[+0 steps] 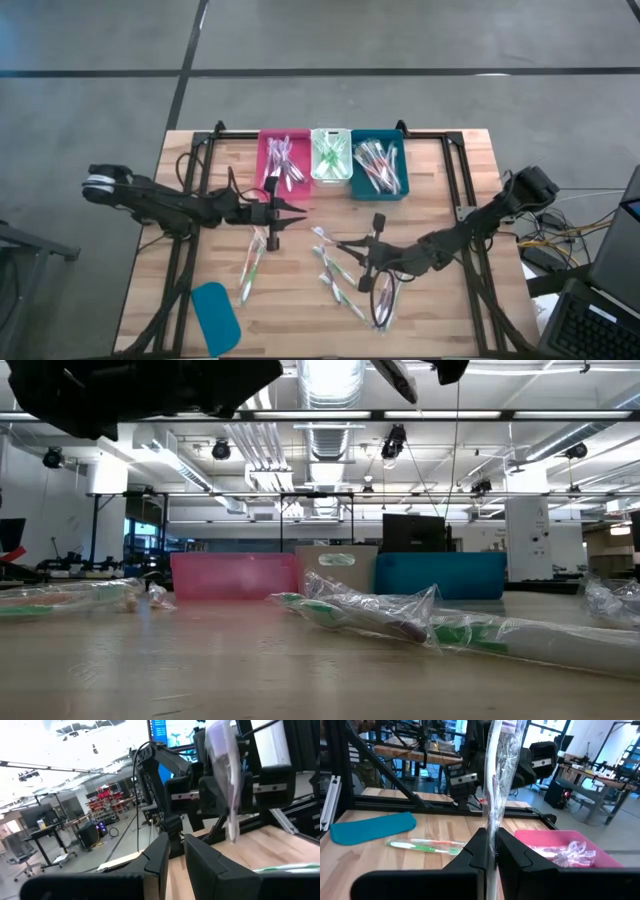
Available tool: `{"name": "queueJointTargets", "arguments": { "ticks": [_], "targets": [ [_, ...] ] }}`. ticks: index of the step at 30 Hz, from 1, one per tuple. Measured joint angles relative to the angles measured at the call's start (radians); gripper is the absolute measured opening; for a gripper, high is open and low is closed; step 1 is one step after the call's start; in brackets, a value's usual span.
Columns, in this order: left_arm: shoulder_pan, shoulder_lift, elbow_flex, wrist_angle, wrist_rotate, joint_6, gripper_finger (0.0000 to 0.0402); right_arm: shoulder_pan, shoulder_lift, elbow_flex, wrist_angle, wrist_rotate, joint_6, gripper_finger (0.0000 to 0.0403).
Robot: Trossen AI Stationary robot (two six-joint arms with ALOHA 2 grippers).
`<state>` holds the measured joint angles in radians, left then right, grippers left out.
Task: Pick & Place Toothbrushes
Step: Put the violet toothbrush into the pink bin
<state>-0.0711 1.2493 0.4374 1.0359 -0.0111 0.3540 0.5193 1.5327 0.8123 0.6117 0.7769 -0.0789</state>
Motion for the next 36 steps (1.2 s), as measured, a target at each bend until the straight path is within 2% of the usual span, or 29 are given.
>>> {"name": "queueJointTargets", "arguments": {
  "ticks": [10,14,17,23,25,30,36],
  "targets": [
    [0.0,0.024,0.024,-0.005,0.0,0.011,0.0067,0.007,0.005,0.004,-0.003,-0.001,-0.002,0.0013],
    [0.0,0.021,0.024,-0.002,0.002,-0.011,0.0069,0.011,0.0,0.004,0.001,-0.064,-0.001,0.0013],
    [0.0,0.021,0.024,-0.007,0.021,-0.012,0.0088,0.011,0.003,0.012,0.003,-0.076,-0.001,0.0013],
    [-0.001,0.021,0.024,-0.007,0.032,-0.007,0.0151,0.012,0.005,0.019,0.006,-0.079,-0.004,0.0013],
    [-0.001,0.021,0.024,-0.003,0.065,0.006,0.0163,0.013,0.005,0.019,0.006,-0.079,-0.011,0.0013],
    [-0.002,0.02,0.024,0.051,0.163,0.021,0.0169,0.01,0.008,0.019,0.011,-0.079,-0.026,0.0013],
    [-0.002,0.02,0.027,0.073,0.171,0.049,0.0165,0.01,0.008,0.019,0.036,-0.079,-0.039,0.0013]
  ]
}}
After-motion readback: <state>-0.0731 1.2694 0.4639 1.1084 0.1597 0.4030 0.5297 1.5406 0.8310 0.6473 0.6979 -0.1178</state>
